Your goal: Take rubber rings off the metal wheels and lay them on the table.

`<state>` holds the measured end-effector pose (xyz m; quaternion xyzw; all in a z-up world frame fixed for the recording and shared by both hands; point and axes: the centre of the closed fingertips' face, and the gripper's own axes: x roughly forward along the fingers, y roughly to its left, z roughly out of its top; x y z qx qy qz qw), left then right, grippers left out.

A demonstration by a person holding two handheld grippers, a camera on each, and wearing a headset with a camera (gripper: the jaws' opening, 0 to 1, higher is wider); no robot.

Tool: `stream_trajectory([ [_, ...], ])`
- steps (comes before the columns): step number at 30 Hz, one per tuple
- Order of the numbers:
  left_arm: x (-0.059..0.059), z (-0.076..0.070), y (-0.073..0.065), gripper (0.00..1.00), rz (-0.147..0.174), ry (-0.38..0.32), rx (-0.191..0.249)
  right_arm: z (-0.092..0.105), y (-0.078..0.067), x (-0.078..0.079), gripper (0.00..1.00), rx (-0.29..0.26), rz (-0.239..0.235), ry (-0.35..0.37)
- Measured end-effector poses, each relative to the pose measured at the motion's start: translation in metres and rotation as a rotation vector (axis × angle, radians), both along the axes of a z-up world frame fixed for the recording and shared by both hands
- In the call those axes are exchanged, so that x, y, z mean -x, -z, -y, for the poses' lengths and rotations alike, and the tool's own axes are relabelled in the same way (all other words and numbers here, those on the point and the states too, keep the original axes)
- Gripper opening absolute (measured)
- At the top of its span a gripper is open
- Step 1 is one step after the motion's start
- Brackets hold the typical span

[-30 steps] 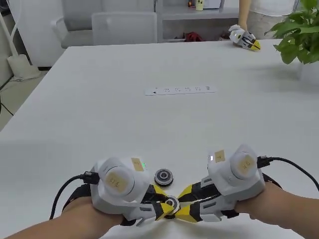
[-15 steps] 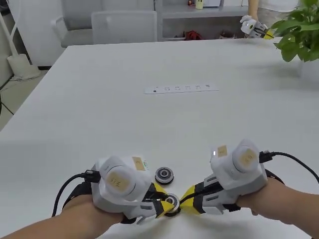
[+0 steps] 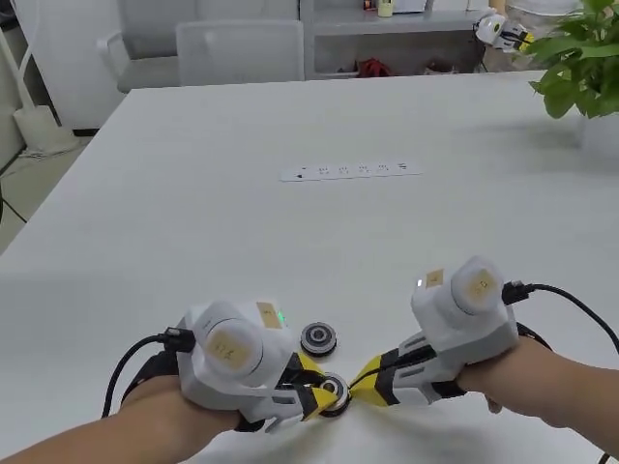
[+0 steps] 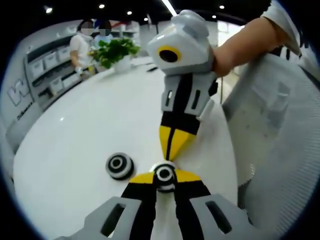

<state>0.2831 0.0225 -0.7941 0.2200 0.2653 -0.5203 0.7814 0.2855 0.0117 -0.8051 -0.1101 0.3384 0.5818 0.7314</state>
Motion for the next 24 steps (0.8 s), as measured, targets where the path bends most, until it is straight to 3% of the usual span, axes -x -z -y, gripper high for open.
stream_trajectory([
  [5, 0.0001, 0.0001, 0.0001, 0.13, 0.001, -0.003, -0.003, 0.0001, -0.0017, -0.002, 0.0, -0.016, -0.025, 0.034],
  [8, 0.0003, 0.0, 0.0003, 0.13, 0.003, -0.006, -0.006, -0.0018, -0.0061, -0.0052, 0.0, -0.055, -0.059, 0.076],
  [19, 0.0004, 0.0004, 0.0008, 0.13, 0.004, -0.02, -0.017, -0.0052, -0.0091, -0.0039, 0.0, -0.093, -0.095, 0.112],
  [24, 0.0003, 0.0004, 0.0008, 0.13, 0.005, -0.024, -0.019, -0.0056, -0.0095, -0.0034, 0.0, -0.091, -0.089, 0.111],
])
